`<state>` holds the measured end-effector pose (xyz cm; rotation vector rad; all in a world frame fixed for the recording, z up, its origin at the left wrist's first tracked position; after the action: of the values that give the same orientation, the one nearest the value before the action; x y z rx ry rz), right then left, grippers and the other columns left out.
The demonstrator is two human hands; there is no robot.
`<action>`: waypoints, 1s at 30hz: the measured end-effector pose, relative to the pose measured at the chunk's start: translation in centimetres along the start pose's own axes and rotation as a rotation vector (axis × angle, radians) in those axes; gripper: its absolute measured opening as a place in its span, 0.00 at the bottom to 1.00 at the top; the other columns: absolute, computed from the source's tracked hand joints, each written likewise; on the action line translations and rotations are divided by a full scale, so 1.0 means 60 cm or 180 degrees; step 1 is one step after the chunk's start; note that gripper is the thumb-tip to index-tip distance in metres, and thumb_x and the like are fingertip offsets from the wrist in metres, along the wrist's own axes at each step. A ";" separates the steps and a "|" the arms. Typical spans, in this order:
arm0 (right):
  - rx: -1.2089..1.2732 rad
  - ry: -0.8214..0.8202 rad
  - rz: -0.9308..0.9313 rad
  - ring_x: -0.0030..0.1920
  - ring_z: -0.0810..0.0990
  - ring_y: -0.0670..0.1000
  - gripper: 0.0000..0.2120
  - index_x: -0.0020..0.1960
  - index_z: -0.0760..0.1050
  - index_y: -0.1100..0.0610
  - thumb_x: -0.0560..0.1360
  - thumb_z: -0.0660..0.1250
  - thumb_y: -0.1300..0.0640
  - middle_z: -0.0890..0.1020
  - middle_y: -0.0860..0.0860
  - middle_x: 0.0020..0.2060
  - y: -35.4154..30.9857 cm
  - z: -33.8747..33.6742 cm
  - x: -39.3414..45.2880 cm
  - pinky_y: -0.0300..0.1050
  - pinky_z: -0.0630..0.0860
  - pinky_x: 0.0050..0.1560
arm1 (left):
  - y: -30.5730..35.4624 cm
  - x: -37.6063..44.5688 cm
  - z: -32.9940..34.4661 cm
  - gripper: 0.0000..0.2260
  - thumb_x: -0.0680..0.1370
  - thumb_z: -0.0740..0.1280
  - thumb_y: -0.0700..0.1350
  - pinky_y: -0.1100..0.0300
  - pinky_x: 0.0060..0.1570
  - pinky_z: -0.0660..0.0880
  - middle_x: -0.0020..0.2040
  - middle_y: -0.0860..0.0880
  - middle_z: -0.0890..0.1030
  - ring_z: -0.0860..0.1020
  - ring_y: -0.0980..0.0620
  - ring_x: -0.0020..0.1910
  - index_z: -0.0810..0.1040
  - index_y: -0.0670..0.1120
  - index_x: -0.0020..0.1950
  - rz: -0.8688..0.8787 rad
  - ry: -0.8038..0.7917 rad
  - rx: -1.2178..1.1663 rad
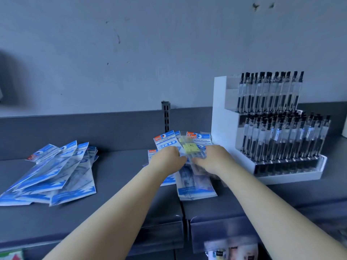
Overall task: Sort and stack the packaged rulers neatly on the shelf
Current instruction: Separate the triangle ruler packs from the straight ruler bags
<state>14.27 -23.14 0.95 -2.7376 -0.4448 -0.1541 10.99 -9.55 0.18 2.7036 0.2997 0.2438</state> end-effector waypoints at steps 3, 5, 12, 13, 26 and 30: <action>0.0161 -0.0142 0.0095 0.30 0.66 0.49 0.20 0.34 0.65 0.56 0.73 0.67 0.44 0.68 0.50 0.31 0.009 -0.001 0.011 0.41 0.59 0.27 | 0.004 0.020 0.009 0.15 0.75 0.61 0.55 0.62 0.31 0.62 0.32 0.51 0.70 0.71 0.48 0.38 0.66 0.48 0.34 -0.0222 -0.0016 -0.0093; 0.0337 -0.0212 0.0132 0.29 0.65 0.48 0.19 0.33 0.64 0.56 0.72 0.68 0.46 0.68 0.50 0.30 0.013 0.000 0.016 0.41 0.59 0.26 | 0.013 0.027 0.014 0.18 0.74 0.63 0.60 0.61 0.31 0.62 0.34 0.51 0.71 0.71 0.48 0.39 0.65 0.49 0.34 -0.0261 -0.0041 -0.0148; 0.0448 -0.0037 0.0323 0.29 0.64 0.47 0.10 0.38 0.65 0.59 0.76 0.61 0.60 0.69 0.51 0.34 0.032 -0.010 0.022 0.40 0.57 0.25 | 0.011 0.045 0.035 0.14 0.72 0.67 0.60 0.58 0.45 0.70 0.35 0.54 0.73 0.74 0.51 0.42 0.67 0.52 0.39 -0.0372 -0.0130 -0.0671; 0.0502 0.0069 0.0336 0.30 0.65 0.48 0.05 0.44 0.67 0.61 0.78 0.60 0.60 0.70 0.52 0.38 0.035 -0.014 0.021 0.40 0.57 0.25 | 0.011 0.045 0.036 0.16 0.71 0.67 0.62 0.58 0.46 0.71 0.35 0.55 0.72 0.74 0.51 0.42 0.66 0.53 0.38 -0.0381 -0.0119 -0.0734; 0.1911 0.0516 0.0097 0.35 0.69 0.52 0.06 0.51 0.68 0.62 0.77 0.55 0.62 0.74 0.55 0.40 0.032 -0.033 0.007 0.42 0.62 0.30 | -0.009 0.048 0.019 0.04 0.75 0.65 0.41 0.65 0.30 0.63 0.36 0.47 0.73 0.66 0.53 0.29 0.72 0.45 0.41 -0.0638 -0.0241 -0.1220; 0.2469 0.0398 -0.0006 0.36 0.65 0.52 0.04 0.41 0.66 0.59 0.75 0.56 0.62 0.68 0.57 0.34 0.016 -0.032 -0.012 0.43 0.58 0.33 | -0.014 0.041 0.010 0.08 0.75 0.65 0.39 0.63 0.30 0.61 0.38 0.46 0.71 0.66 0.48 0.33 0.69 0.46 0.37 -0.0617 -0.0103 -0.1169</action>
<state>13.83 -24.91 2.29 -1.9553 -0.3701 -0.1188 13.34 -8.43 -0.38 2.2968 0.4562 0.1781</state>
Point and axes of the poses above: each hand's wrist, its own x-axis towards the middle knuckle, its own z-axis out of the palm, y = z × x, the point moved 7 cm from there along x, towards the middle knuckle
